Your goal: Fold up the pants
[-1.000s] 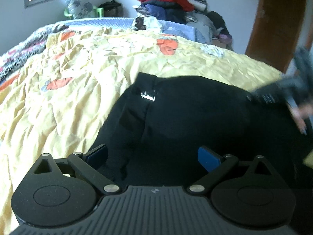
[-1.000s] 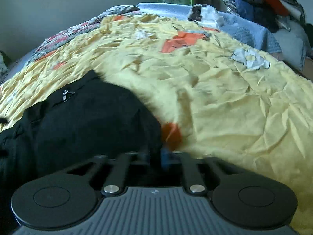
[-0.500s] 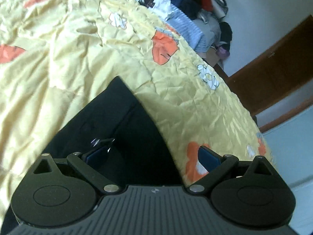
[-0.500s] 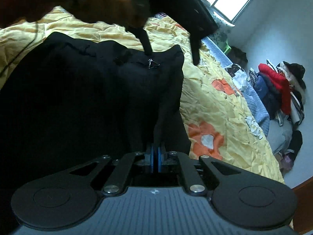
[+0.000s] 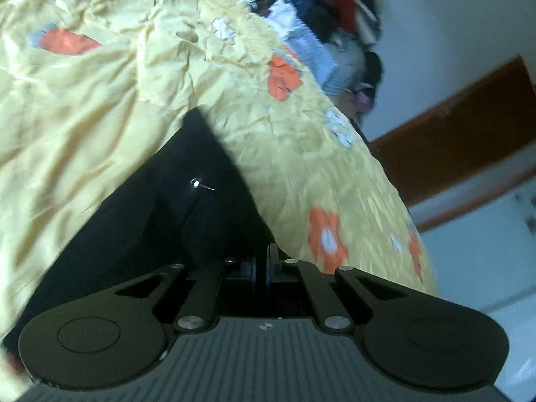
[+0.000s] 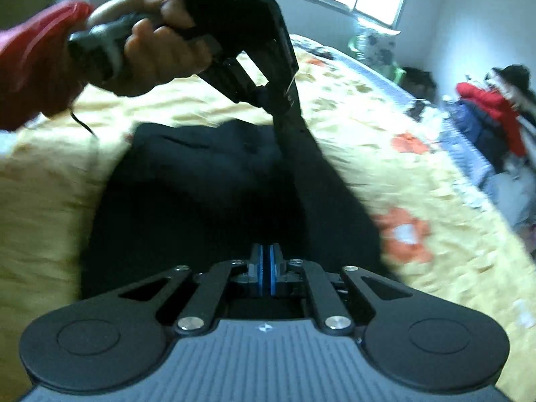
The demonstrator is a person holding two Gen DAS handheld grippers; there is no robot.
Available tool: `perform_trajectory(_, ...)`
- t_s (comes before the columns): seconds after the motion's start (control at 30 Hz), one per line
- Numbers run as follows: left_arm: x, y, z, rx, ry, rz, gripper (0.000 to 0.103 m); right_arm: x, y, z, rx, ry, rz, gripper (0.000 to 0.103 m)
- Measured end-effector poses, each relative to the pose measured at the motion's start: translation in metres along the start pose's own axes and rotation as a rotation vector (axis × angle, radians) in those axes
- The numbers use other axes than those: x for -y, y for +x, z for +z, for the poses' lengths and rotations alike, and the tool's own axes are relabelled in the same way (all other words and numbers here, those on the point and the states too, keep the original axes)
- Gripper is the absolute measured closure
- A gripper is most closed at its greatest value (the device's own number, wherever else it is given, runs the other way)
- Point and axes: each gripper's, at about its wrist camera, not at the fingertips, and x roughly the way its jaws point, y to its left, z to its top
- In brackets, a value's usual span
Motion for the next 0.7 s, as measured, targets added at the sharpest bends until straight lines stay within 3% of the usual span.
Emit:
perform_trajectory(0.17, -0.020, -0.050, -0.049, -0.019, 0.096, 0.000, 0.099, -0.052, -0.030, -0.002, 0.027, 0.033, 0.099, 0.098)
perform_trajectory(0.23, -0.030, -0.063, -0.063, -0.008, 0.095, 0.000, 0.100, -0.068, -0.039, -0.001, 0.027, -0.011, 0.039, 0.098)
perform_trajectory(0.3, -0.031, -0.069, -0.067, 0.018, 0.106, -0.008, 0.100, -0.071, -0.041, -0.003, 0.030, -0.058, -0.112, 0.093)
perform_trajectory(0.33, -0.030, -0.071, -0.067, 0.031, 0.105, -0.010, 0.100, -0.071, -0.039, -0.006, 0.005, -0.083, -0.227, 0.074)
perform_trajectory(0.37, -0.029, -0.072, -0.067, 0.039, 0.097, -0.020, 0.100, -0.071, -0.036, -0.010, -0.016, -0.102, -0.323, 0.040)
perform_trajectory(0.4, -0.028, -0.072, -0.067, 0.042, 0.094, -0.031, 0.100, -0.072, -0.033, -0.015, -0.034, -0.123, -0.399, 0.024)
perform_trajectory(0.43, -0.027, -0.073, -0.066, 0.048, 0.095, -0.040, 0.100, -0.071, -0.030, -0.019, -0.042, -0.137, -0.438, 0.016)
perform_trajectory(0.6, -0.018, -0.080, -0.069, 0.087, 0.120, -0.052, 0.100, -0.060, -0.006, -0.025, -0.076, -0.100, -0.536, 0.021)
perform_trajectory(0.7, -0.020, -0.081, -0.070, 0.097, 0.113, -0.052, 0.100, -0.041, 0.022, -0.034, -0.166, -0.097, -0.592, 0.052)
